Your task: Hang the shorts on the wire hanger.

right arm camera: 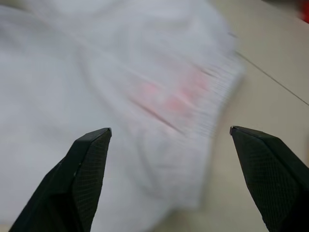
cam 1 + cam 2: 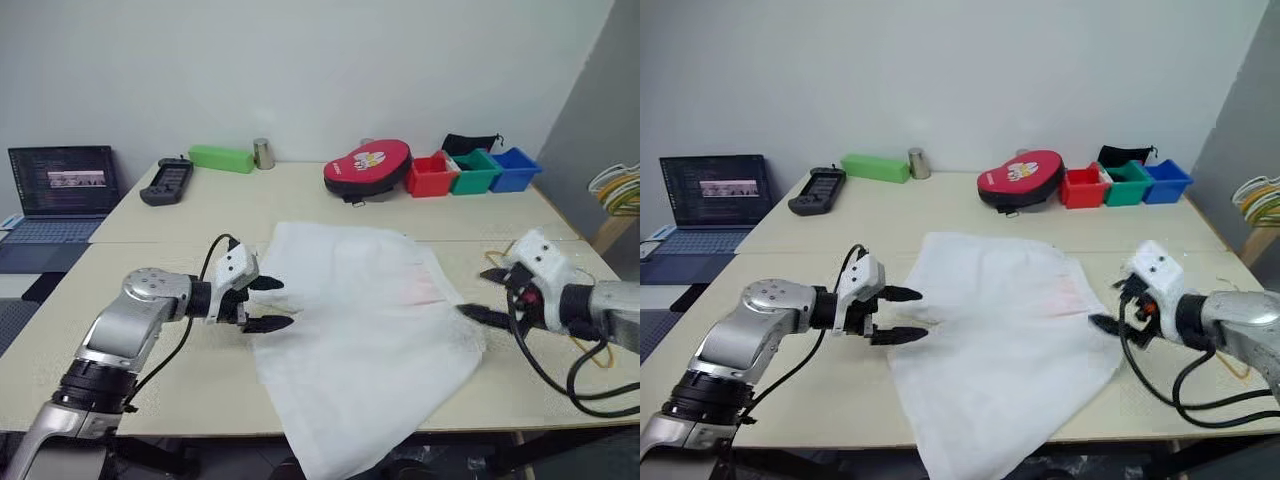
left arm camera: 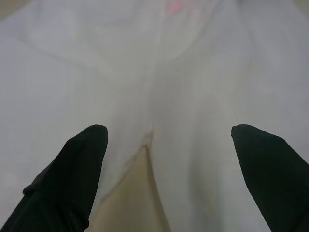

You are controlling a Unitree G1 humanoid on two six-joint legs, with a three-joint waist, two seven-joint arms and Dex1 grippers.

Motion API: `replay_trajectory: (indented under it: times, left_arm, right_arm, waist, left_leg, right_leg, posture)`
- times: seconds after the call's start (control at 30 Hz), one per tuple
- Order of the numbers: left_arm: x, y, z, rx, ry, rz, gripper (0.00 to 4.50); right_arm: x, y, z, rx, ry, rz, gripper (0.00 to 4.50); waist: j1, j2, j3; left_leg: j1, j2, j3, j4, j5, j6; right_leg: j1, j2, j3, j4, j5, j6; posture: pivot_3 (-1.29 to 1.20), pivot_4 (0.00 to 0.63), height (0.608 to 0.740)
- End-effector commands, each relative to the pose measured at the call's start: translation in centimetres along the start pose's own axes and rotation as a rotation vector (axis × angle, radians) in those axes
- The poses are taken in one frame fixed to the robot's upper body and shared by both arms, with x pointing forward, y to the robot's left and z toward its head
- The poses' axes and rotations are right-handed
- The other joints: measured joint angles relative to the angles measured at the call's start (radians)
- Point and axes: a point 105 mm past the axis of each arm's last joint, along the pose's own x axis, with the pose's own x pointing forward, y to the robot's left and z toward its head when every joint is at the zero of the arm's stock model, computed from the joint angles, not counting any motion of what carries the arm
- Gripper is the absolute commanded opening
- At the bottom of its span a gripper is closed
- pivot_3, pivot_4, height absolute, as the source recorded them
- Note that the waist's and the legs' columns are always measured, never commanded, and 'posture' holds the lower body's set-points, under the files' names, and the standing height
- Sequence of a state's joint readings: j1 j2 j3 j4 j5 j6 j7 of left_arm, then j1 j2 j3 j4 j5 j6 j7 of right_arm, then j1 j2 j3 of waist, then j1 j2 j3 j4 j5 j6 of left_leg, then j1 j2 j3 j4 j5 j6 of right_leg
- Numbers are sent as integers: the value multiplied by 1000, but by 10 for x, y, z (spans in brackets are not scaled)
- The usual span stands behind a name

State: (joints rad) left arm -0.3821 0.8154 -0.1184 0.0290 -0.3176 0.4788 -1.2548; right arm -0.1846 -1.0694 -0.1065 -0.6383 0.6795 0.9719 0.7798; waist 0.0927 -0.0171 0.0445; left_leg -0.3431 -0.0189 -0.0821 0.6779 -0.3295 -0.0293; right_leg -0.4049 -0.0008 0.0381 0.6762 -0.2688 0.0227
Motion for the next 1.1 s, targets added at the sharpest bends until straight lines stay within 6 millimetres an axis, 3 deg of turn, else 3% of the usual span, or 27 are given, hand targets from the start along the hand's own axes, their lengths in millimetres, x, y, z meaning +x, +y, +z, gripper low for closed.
replay_trajectory:
  times: [0.03,0.2,0.33,0.47,0.5,0.83,1.1]
  left_arm:
    - [-5,-8,-1,-16,18,-54,4374]
    - [5,-9,-23,-7,95,-65,4374]
    - [20,-4,-40,-16,121,-61,4374]
    - [23,4,-48,14,143,-39,4374]
    - [23,4,-48,6,136,-45,4008]
    - [33,5,-40,9,88,-69,1901]
    - [22,30,-30,40,91,-14,156]
  right_arm:
    - [5,27,13,-164,-22,147,4053]
    - [15,39,26,-208,-89,210,4053]
    - [21,37,23,-222,-73,204,4053]
    - [21,32,22,-213,-71,173,4053]
    - [21,32,21,-205,-70,170,4081]
    - [19,31,16,-172,-62,139,4081]
    - [16,27,15,-139,-61,112,4081]
  waist:
    - [1,0,0]
    - [12,-2,0]
    - [17,-2,0]
    - [20,-3,0]
    - [21,-3,0]
    - [15,-3,0]
    - [12,-3,0]
  left_leg:
    - [0,1,0,0,0,0]
    - [0,3,2,2,0,0]
    - [0,3,1,1,0,0]
    - [-1,3,1,1,0,0]
    - [-1,3,1,2,0,0]
    - [-1,2,1,2,0,0]
    - [-1,-3,0,2,0,0]
  right_leg:
    - [0,-1,0,0,0,0]
    - [0,-1,1,-1,0,1]
    - [0,-1,1,-1,1,0]
    - [-1,-1,0,-1,3,-5]
    - [0,-1,0,-1,3,-5]
    - [0,-1,1,-1,3,-5]
    - [0,-1,0,0,3,-5]
  posture:
    - [239,0,740]
    - [238,0,740]
    - [220,0,740]
    - [206,0,740]
    - [201,0,740]
    - [173,0,740]
    - [162,0,740]
